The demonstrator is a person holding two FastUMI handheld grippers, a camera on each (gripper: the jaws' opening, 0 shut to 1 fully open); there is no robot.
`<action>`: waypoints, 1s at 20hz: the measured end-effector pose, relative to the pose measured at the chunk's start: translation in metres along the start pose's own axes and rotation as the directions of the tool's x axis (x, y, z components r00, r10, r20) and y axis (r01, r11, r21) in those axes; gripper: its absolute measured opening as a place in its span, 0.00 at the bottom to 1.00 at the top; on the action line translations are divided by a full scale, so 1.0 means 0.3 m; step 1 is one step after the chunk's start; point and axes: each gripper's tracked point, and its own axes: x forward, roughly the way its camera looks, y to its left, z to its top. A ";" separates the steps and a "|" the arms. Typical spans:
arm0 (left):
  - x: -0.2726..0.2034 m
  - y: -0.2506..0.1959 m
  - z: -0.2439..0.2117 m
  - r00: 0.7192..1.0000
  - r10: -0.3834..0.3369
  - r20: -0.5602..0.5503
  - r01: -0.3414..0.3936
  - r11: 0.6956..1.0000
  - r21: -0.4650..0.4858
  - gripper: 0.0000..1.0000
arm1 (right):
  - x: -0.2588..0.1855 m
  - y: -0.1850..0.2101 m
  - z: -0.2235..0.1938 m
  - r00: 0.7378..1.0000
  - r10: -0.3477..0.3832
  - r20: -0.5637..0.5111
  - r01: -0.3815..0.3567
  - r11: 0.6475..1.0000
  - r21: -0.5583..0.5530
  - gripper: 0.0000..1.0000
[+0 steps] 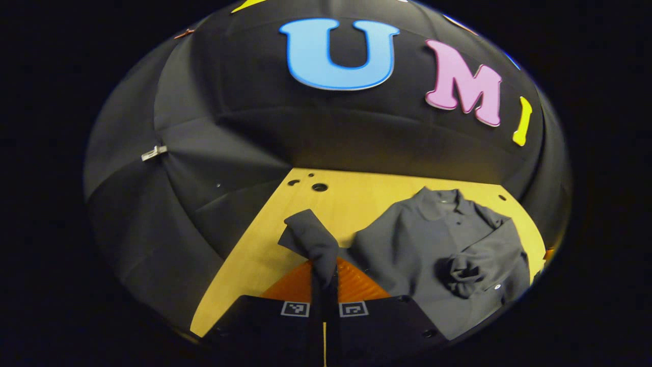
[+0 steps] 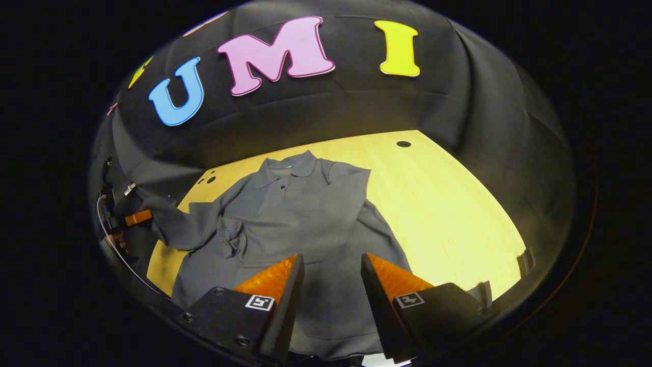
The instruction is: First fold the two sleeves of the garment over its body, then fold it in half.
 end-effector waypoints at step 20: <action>0.019 -1.052 -0.132 0.945 -0.311 -0.096 0.323 0.935 0.144 0.07 | 0.031 -0.445 -0.031 0.996 -0.061 -0.062 0.063 0.997 0.040 0.71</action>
